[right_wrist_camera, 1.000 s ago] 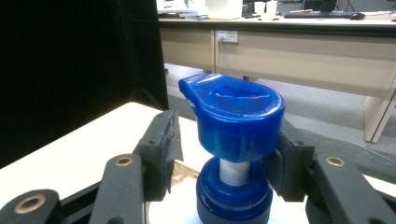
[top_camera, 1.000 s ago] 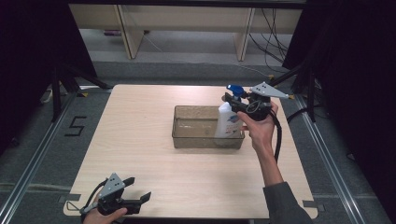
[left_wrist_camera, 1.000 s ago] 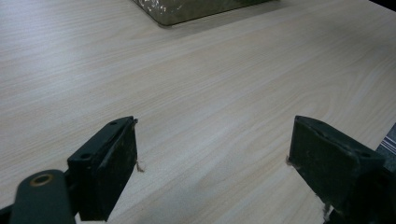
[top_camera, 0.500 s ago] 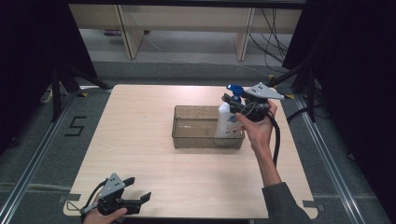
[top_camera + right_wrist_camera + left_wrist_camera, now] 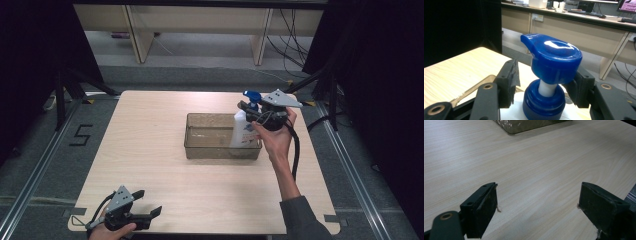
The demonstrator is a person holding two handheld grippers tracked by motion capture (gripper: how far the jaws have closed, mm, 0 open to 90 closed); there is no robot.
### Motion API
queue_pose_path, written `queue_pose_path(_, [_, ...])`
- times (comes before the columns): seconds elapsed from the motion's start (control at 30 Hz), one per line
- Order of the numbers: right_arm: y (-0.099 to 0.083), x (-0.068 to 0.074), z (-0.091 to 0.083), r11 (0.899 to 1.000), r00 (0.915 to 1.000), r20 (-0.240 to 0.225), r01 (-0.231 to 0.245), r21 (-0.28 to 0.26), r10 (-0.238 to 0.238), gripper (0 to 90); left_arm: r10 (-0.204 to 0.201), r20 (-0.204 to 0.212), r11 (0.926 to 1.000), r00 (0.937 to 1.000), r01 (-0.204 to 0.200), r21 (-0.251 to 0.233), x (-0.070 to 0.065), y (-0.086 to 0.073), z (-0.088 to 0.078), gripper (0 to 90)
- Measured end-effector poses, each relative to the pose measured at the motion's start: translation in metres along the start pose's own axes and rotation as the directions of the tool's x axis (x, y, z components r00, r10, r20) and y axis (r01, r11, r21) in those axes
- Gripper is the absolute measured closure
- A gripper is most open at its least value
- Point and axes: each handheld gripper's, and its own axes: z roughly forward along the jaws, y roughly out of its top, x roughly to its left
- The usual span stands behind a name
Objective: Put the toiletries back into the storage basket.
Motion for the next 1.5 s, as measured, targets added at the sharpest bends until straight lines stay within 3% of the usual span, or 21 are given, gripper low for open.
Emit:
queue_pose_path(0.07, [0.0, -0.001, 0.0, 1.0, 0.9999, 0.009, 0.011, -0.002, -0.011, 46.4, -0.005, 0.001, 1.0, 1.0, 0.005, -0.004, 0.0, 0.0, 0.0, 14.8])
queue_pose_path(0.1, [0.0, 0.0, 0.0, 1.0, 0.9999, 0.008, 0.01, 0.013, -0.01, 39.4, -0.005, 0.001, 1.0, 1.0, 0.005, -0.004, 0.0, 0.0, 0.0, 14.8])
queue_pose_path(0.13, [-0.006, -0.006, 0.002, 0.999, 0.9994, 0.033, 0.007, 0.05, -0.009, 39.7, -0.002, -0.003, 1.0, 1.0, 0.002, 0.002, -0.001, 0.0, -0.001, 14.8])
queue_pose_path(0.2, [-0.012, -0.007, 0.001, 0.996, 0.9967, -0.014, -0.079, 0.043, 0.08, 41.8, -0.004, 0.003, 1.0, 1.0, 0.004, -0.005, 0.0, 0.0, 0.0, 14.8])
queue_pose_path(0.3, [-0.016, -0.009, -0.002, 0.997, 0.9968, -0.023, -0.075, 0.036, 0.076, 40.7, -0.002, 0.006, 1.0, 1.0, 0.002, -0.002, 0.0, 0.0, 0.001, 14.8])
queue_pose_path(0.37, [-0.019, -0.009, -0.006, 0.992, 0.9925, -0.033, -0.116, 0.043, 0.118, 40.2, -0.001, 0.005, 1.0, 1.0, 0.001, -0.003, -0.001, 0.0, 0.001, 14.8])
queue_pose_path(0.53, [-0.021, -0.012, -0.014, 0.995, 0.9953, -0.024, -0.093, 0.027, 0.094, 39.4, -0.007, 0.007, 0.9999, 0.9999, 0.007, -0.009, 0.0, 0.0, 0.001, 14.8])
queue_pose_path(0.9, [-0.025, -0.011, -0.032, 0.993, 0.9927, -0.03, -0.116, 0.017, 0.117, 37.3, 0.0, 0.004, 1.0, 1.0, 0.0, -0.003, 0.0, 0.0, 0.001, 14.8])
queue_pose_path(1.07, [-0.027, -0.011, -0.038, 0.995, 0.9943, -0.024, -0.104, 0.0, 0.104, 36.1, -0.002, 0.004, 1.0, 1.0, 0.002, -0.005, -0.001, 0.0, 0.001, 14.8])
queue_pose_path(1.27, [-0.03, -0.007, -0.045, 0.992, 0.9915, -0.042, -0.123, 0.005, 0.123, 35.8, -0.002, 0.006, 1.0, 1.0, 0.002, -0.006, -0.001, 0.0, 0.001, 14.8])
queue_pose_path(1.43, [-0.034, -0.007, -0.05, 0.995, 0.9945, -0.035, -0.098, 0.008, 0.098, 35.5, -0.002, 0.007, 1.0, 1.0, 0.002, -0.006, -0.001, 0.0, 0.001, 14.8])
queue_pose_path(1.5, [-0.035, -0.005, -0.051, 0.993, 0.9927, -0.041, -0.113, 0.019, 0.113, 35.1, -0.002, 0.007, 1.0, 1.0, 0.002, -0.006, -0.001, 0.0, 0.001, 14.8])
